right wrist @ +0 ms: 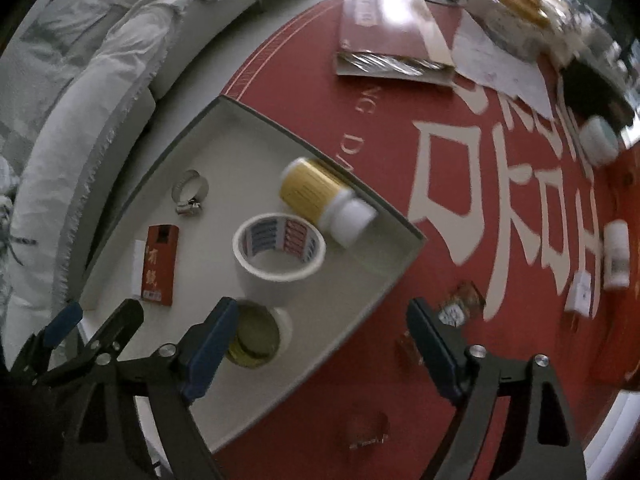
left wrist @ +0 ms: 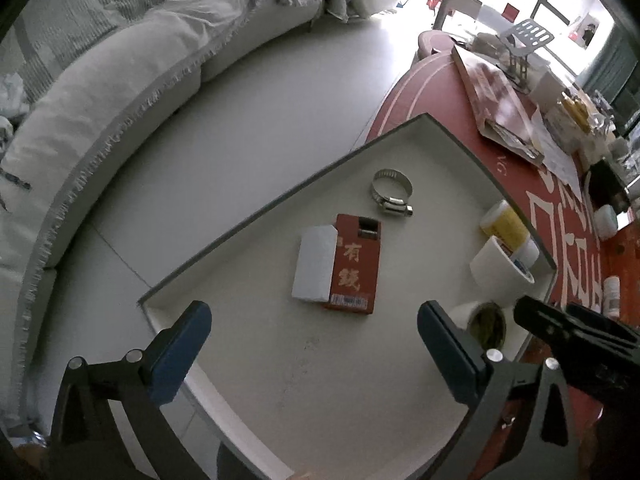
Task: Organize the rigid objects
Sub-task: 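Release white block beside red box with left tool while right tool releases tape roll, then grasp tan tape ring with left tool while right tool approaches second white block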
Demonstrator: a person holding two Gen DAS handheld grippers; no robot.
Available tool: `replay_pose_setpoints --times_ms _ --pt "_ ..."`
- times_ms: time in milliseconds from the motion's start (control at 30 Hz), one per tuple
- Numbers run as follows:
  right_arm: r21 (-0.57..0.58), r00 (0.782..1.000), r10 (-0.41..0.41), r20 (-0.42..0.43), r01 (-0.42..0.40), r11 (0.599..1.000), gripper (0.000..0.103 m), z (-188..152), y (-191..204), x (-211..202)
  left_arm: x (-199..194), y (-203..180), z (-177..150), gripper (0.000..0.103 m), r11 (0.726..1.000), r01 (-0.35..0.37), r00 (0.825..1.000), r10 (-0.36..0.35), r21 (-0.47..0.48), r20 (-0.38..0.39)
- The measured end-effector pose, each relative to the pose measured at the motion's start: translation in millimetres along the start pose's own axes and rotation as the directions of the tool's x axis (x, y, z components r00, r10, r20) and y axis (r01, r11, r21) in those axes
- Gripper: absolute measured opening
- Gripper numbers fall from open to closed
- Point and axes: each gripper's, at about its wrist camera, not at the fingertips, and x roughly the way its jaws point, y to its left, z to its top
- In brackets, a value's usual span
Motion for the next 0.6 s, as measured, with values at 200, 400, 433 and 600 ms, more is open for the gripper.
replay_pose_setpoints --times_ms 200,400,433,600 --pt "0.033 0.998 0.054 0.014 -0.055 0.998 0.103 -22.2 -7.4 -18.4 -13.0 -9.4 -8.8 0.103 1.000 -0.005 1.000 0.005 0.031 0.011" --pt "0.059 0.998 0.061 0.026 -0.062 0.996 0.103 -31.4 -5.1 -30.5 -24.3 -7.5 -16.1 0.103 0.999 -0.013 1.000 0.012 0.032 0.017" --pt "0.058 0.998 0.058 0.033 -0.060 0.997 0.103 -33.0 -4.6 -32.7 -26.9 -6.5 -17.5 0.103 0.999 -0.017 1.000 0.016 0.035 0.020" --pt "0.003 0.993 0.031 0.113 -0.032 0.999 0.103 -38.9 10.2 -47.4 -39.3 -3.3 -24.9 0.103 0.998 -0.035 0.998 0.033 0.043 0.049"
